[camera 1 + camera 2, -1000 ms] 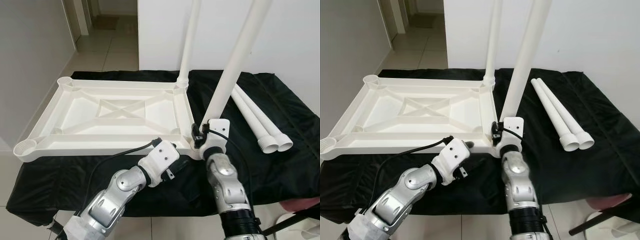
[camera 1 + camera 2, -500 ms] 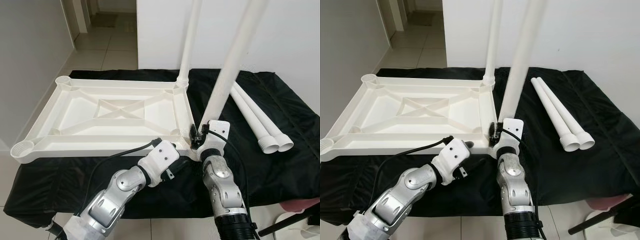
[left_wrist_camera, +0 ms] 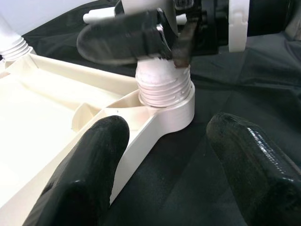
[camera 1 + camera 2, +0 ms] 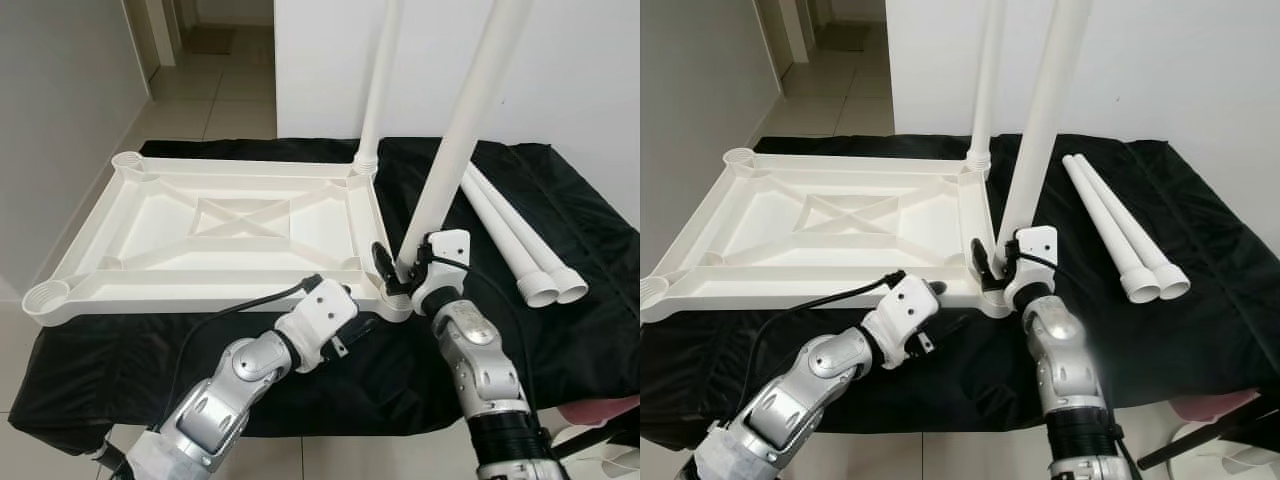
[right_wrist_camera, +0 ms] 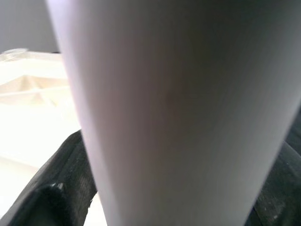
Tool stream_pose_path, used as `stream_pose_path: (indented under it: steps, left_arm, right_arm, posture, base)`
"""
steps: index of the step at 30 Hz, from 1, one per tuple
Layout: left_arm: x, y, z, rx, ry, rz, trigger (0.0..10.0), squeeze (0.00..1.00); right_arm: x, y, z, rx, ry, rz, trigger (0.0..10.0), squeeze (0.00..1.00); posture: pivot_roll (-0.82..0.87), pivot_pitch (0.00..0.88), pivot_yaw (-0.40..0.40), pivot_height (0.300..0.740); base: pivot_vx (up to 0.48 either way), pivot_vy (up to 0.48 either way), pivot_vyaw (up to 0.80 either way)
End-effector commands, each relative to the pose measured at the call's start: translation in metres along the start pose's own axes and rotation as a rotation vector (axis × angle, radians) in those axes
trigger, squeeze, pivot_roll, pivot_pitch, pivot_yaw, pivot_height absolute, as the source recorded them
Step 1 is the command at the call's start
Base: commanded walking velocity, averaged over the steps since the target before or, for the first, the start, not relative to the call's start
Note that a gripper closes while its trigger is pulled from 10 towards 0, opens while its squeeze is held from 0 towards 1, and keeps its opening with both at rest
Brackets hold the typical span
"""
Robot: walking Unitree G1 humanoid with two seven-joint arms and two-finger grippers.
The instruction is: Building children table
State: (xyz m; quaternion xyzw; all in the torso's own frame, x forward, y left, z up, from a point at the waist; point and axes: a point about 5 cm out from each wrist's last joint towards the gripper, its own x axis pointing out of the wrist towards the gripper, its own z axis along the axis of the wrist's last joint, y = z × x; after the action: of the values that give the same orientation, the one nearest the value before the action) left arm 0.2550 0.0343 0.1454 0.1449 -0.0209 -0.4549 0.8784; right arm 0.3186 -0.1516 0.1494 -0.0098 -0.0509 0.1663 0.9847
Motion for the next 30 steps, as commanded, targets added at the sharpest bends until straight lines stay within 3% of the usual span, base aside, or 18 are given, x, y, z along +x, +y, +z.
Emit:
stream_pose_path:
  steps: [1, 9, 10, 11, 12, 13, 28, 29, 30]
  left_arm:
    - [-0.001, 0.0, 0.001, 0.008, 0.006, -0.021, 10.0, 0.0]
    - [0.0, -0.003, 0.001, -0.004, 0.009, -0.037, 10.0, 0.0]
    - [0.0, -0.004, 0.001, -0.004, 0.008, -0.039, 10.0, 0.0]
    - [0.0, -0.004, 0.001, -0.004, 0.008, -0.039, 10.0, 0.0]
    - [0.0, -0.004, 0.001, -0.004, 0.008, -0.04, 10.0, 0.0]
    - [0.0, -0.004, 0.001, -0.003, 0.008, -0.041, 10.0, 0.0]
    - [0.0, 0.0, 0.002, 0.006, 0.009, -0.038, 10.0, 0.0]
    - [0.0, 0.0, 0.002, 0.008, 0.01, -0.039, 10.0, 0.0]
    - [0.0, 0.0, 0.002, 0.008, 0.01, -0.04, 10.0, 0.0]
  right_arm:
    - [0.001, 0.0, -0.002, -0.002, 0.001, 0.043, 10.0, 0.0]
    - [0.0, -0.011, -0.008, -0.061, 0.018, 0.206, 10.0, 0.0]
    - [0.0, -0.013, -0.009, -0.07, 0.02, 0.223, 8.0, 0.0]
    - [0.0, -0.013, -0.009, -0.07, 0.02, 0.223, 8.0, 0.0]
    - [0.0, -0.015, -0.01, -0.082, 0.019, 0.234, 7.0, 0.0]
    - [0.0, -0.017, -0.01, -0.089, 0.021, 0.24, 0.0, 0.0]
    - [-0.001, -0.025, -0.017, -0.071, 0.021, 0.248, 0.0, 0.0]
    - [-0.002, -0.025, -0.017, -0.064, 0.021, 0.239, 2.6, 0.0]
    - [-0.003, -0.024, -0.017, -0.055, 0.017, 0.231, 10.0, 0.0]
  posture:
    - [0.0, 0.008, -0.024, 0.74]
    - [0.0, 0.009, -0.017, 0.74]
    - [0.0, 0.009, -0.017, 0.74]
    - [0.0, 0.009, -0.017, 0.74]
    - [0.0, 0.007, -0.015, 0.74]
    - [0.0, 0.007, -0.015, 0.74]
    - [0.0, 0.0, -0.007, 0.74]
    - [0.0, 0.0, -0.006, 0.74]
    - [0.0, 0.0, -0.004, 0.74]
  base:
    - [0.0, 0.0, 0.0]
    - [0.0, 0.0, 0.0]
    - [0.0, 0.0, 0.0]
    - [0.0, 0.0, 0.0]
    - [0.0, 0.0, 0.0]
    - [0.0, 0.0, 0.0]
    - [0.0, 0.0, 0.0]
    - [0.0, 0.0, 0.0]
    - [0.0, 0.0, 0.0]
